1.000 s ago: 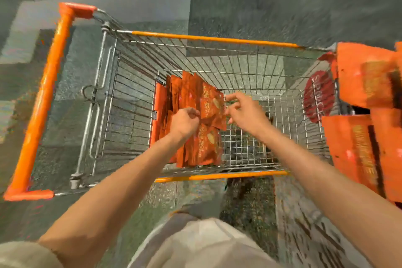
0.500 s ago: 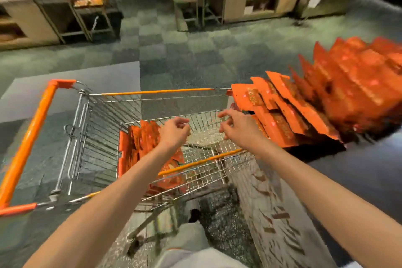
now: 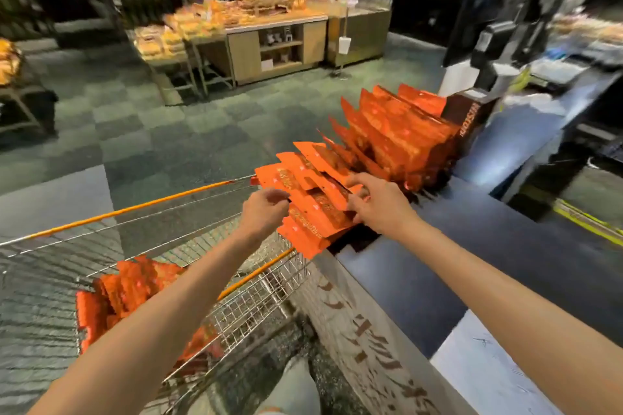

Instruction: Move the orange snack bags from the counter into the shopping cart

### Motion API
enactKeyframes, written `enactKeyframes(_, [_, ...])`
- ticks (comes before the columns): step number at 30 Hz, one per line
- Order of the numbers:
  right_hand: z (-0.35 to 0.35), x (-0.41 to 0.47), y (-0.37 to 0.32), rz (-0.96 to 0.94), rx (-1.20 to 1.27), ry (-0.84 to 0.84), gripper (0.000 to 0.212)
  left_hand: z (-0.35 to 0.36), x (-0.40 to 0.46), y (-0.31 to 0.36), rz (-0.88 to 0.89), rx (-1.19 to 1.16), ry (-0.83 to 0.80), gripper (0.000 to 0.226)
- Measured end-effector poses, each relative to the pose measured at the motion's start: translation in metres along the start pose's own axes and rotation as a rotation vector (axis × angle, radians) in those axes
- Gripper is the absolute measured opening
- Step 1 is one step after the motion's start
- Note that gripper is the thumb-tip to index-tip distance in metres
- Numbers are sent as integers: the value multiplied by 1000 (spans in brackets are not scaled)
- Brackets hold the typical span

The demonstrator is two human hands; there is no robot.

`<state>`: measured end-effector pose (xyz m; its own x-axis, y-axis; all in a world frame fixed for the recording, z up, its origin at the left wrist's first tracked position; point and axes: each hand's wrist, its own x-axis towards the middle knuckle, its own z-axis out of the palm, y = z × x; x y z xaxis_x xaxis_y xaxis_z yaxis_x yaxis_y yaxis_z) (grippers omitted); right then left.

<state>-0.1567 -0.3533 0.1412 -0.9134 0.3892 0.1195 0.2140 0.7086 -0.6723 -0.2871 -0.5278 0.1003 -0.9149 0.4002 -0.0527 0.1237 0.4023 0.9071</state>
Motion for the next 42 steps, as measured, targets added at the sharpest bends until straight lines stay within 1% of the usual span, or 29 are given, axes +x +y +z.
enactKeyframes(4, [-38,-5,29,79,2,64,21,39,23,27,121,72,-106,23])
enactKeyframes(8, [-59,10,53,106,-17,107,22,74,53,46,226,131,-157,23])
enactKeyframes(12, [-75,46,75,127,-28,140,22,105,98,68,279,176,-184,24])
enactKeyframes(13, [-79,68,86,143,-37,156,23,118,125,75,300,191,-187,24])
enactKeyframes(16, [-80,89,95,132,-69,194,24,127,152,82,345,220,-166,24])
enactKeyframes(18, [-80,121,112,142,-96,226,24,141,189,85,353,240,-169,26])
enactKeyframes(22, [-74,181,143,205,-149,231,27,165,261,88,376,295,-172,26])
enactKeyframes(24, [-71,203,153,230,-181,208,32,177,296,89,413,335,-171,30])
enactKeyframes(28, [-65,246,171,309,-237,96,46,199,356,89,477,434,-191,52])
enactKeyframes(31, [-61,275,184,389,-259,-25,49,214,388,83,572,599,-186,63])
enactKeyframes(34, [-55,293,194,428,-288,-114,47,223,407,78,671,842,-237,69])
enactKeyframes(36, [-47,303,202,441,-313,-136,45,231,418,73,703,979,-283,67])
enactKeyframes(38, [-36,306,209,463,-321,-145,39,236,425,69,719,1041,-316,58])
enactKeyframes(42, [-17,304,221,488,-347,-166,20,240,435,68,762,1019,-263,38])
